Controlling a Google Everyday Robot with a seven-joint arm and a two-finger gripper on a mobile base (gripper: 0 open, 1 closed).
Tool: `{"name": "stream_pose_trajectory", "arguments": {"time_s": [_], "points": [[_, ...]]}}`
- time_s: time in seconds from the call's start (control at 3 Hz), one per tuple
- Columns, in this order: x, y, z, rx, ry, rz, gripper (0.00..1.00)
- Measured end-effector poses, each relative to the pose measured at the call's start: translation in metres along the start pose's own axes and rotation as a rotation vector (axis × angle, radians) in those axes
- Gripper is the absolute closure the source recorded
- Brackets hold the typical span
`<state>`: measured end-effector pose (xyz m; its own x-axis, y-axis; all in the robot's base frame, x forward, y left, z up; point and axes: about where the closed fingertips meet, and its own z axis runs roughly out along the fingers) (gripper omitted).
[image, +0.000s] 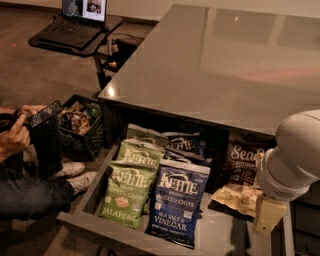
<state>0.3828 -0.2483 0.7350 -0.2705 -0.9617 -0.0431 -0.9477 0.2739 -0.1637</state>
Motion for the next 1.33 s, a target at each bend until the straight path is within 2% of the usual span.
{"name": "stream_pose_trajectory", "arguments": {"time_s": [0.33,0.67,1.0,1.33], "points": [[-0.006,-0.010,0.024,0.036,-0.033,0.022,0.00],[-0.014,-0.035,0.044,0.106,-0.060,0.045,0.00],[-0.019,-0.058,0.058,0.166,-0.066,0.058,0.00],[-0.018,-0.077,0.072,0.202,-0.057,0.067,0.00]]}}
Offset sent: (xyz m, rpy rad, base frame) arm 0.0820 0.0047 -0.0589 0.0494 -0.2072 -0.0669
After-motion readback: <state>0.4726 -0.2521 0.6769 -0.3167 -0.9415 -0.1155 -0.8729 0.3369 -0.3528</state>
